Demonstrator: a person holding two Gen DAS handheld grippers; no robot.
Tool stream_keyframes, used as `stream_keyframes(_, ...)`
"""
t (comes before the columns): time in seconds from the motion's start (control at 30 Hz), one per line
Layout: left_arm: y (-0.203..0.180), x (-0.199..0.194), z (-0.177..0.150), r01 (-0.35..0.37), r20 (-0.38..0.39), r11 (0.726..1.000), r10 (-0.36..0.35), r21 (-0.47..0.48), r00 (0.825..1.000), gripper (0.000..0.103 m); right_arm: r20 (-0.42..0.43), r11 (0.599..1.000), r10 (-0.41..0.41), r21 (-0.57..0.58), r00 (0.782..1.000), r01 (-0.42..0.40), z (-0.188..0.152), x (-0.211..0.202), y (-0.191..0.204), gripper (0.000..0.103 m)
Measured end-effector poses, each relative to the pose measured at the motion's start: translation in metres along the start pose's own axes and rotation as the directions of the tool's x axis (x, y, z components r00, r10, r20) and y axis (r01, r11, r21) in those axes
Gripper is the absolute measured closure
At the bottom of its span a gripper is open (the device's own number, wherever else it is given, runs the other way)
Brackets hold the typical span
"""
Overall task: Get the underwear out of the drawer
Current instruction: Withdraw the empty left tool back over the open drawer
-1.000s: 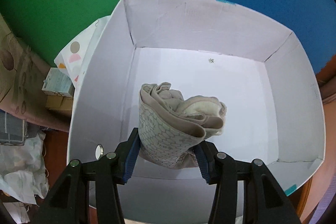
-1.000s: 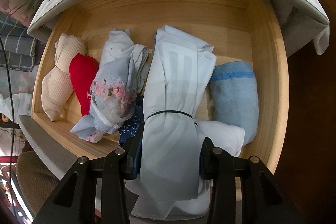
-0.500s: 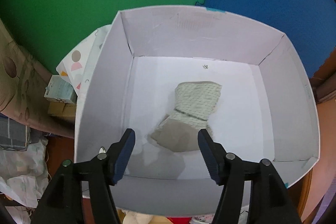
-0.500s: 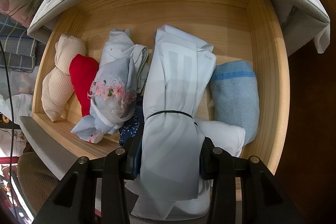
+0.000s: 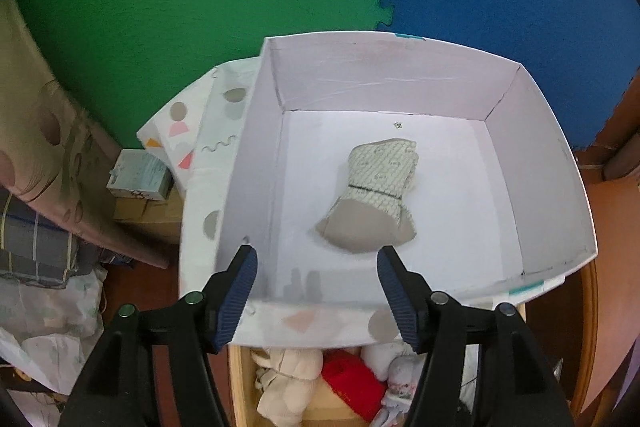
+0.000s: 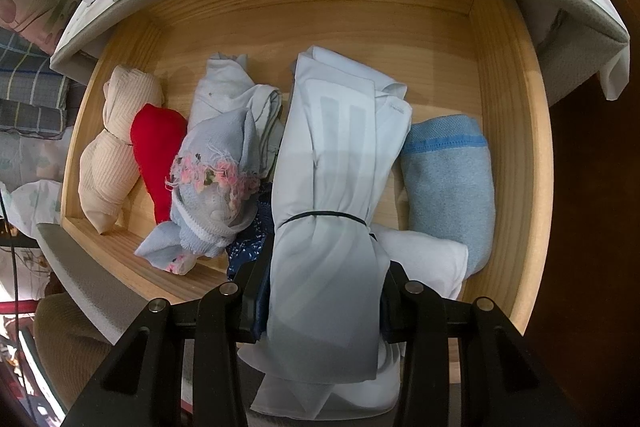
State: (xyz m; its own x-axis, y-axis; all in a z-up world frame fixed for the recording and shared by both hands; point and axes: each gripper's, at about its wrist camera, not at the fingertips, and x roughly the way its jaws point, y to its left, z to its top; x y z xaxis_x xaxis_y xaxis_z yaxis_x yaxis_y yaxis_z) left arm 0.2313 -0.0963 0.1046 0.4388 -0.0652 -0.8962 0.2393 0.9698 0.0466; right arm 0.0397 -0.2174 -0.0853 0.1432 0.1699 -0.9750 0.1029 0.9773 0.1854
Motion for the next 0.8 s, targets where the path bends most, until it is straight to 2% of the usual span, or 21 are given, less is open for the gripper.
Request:
stream_keyframes(0.1, 0.003, -0.015, -0.011, -0.024, 0.034, 1.000, 0.024, 0.010, 0.999, 0.039, -0.001, 1.000, 0.000, -0.001, 1.000, 0.000, 0.000, -0.001, 0.000, 0.065)
stream_keyframes(0.3, 0.011, -0.045, -0.033, -0.005, 0.077, 1.000, 0.005, 0.001, 0.997, 0.039, 0.000, 1.000, -0.001, 0.001, 1.000, 0.001, 0.000, 0.000, 0.000, 0.065)
stream_keyframes(0.5, 0.016, -0.068, -0.061, -0.031, 0.125, 0.999, 0.030, 0.010, 0.992, 0.039, 0.000, 1.000, -0.012, -0.008, 1.000, 0.012, 0.000, 0.001, 0.003, 0.065)
stream_keyframes(0.67, 0.021, -0.065, -0.091, -0.048, 0.113, 0.999, 0.046, 0.015, 0.993, 0.039, -0.002, 1.000, -0.016, -0.008, 1.000, 0.016, 0.002, 0.004, 0.005, 0.065)
stream_keyframes(0.8, 0.029, -0.048, -0.123, -0.040, 0.072, 0.999, 0.042, -0.030, 0.997, 0.039, -0.001, 1.000, -0.022, -0.011, 1.000, 0.022, 0.003, 0.006, 0.009, 0.065)
